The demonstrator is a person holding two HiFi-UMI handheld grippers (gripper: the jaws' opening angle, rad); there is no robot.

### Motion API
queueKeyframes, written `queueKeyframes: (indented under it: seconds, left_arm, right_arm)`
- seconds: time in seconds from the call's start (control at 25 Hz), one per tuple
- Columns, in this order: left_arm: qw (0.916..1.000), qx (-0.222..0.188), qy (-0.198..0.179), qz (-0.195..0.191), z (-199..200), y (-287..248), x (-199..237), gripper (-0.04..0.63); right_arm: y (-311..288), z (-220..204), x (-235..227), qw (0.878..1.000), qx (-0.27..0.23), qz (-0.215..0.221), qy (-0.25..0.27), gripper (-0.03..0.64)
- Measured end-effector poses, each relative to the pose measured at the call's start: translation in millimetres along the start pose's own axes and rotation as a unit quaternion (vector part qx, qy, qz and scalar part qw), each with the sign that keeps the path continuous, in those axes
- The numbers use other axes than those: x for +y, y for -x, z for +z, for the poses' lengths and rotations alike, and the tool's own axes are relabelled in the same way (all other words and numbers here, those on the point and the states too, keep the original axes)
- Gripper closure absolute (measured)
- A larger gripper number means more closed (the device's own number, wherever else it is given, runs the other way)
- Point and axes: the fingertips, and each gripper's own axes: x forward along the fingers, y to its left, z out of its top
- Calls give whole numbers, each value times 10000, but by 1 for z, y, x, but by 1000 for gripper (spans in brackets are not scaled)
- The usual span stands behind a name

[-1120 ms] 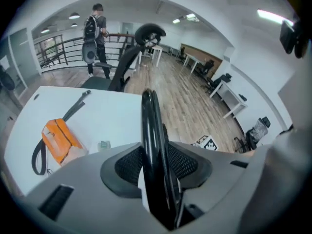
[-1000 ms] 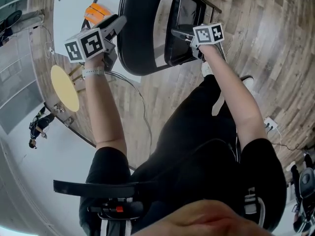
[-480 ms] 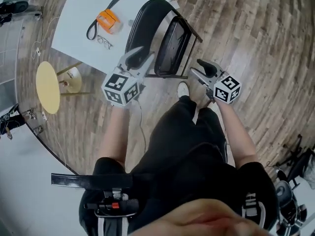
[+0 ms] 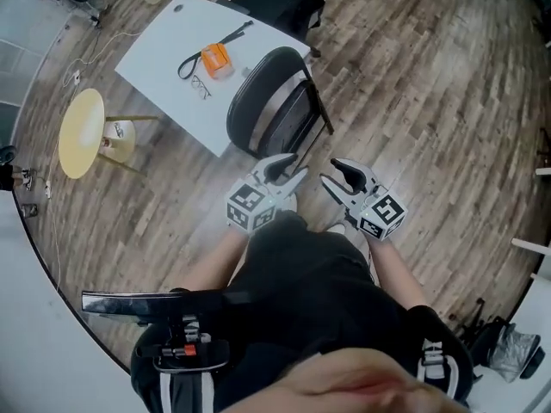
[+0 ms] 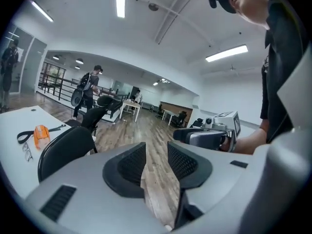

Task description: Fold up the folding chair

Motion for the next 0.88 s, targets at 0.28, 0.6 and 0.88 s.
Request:
queueKeyframes:
  seconds: [0.28,0.6,0.88]
  left_arm:
    - [9978,-553,-313,180,29,25,-36,591]
    - [9951,-752,-494,402,31,49,-47,591]
    - [9944,-818,-442,499,27,60,-46,591]
  right_arm:
    - [13,39,38,9984,-278,295,404,607]
    - [13,38,70,9967,-146,423,683,607]
    - [5,46,81,9935,-148,595,960,607]
